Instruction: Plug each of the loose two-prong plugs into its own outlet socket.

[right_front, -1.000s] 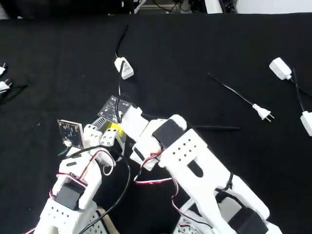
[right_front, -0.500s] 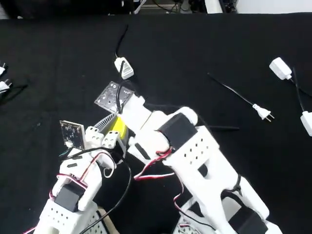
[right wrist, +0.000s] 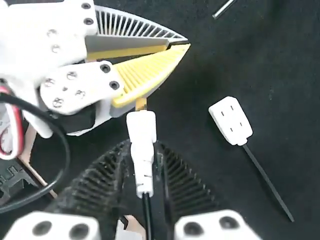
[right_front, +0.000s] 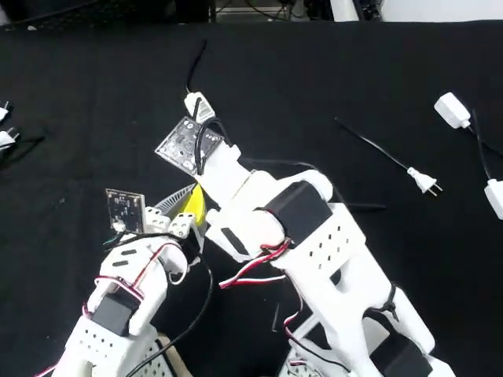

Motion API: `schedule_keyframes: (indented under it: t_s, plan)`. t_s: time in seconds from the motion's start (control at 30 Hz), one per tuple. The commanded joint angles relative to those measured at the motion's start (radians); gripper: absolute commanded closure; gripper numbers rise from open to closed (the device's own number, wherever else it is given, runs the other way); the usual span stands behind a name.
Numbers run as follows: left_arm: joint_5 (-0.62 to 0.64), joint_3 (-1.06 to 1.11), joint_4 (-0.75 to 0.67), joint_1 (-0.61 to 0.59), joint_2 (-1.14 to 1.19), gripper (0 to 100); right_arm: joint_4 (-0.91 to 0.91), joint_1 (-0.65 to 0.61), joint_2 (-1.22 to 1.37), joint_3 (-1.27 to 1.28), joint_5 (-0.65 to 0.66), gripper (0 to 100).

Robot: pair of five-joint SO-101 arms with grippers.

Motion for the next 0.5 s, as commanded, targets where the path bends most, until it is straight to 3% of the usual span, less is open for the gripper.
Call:
schedule_keyframes:
  t_s: [0.0,0.17,0.47]
  plan:
    - [-0.009,0.016,-0.104,0.024,0.081,97,-0.003,-0.008,-0.01,-0.054,-0.031,98.6]
    - [-0.009,0.016,-0.172,0.051,0.157,97,-0.02,-0.008,-0.01,-0.056,-0.035,98.6]
    - [-0.009,0.016,-0.166,0.096,0.17,97,-0.069,-0.006,-0.01,-0.047,-0.063,98.6]
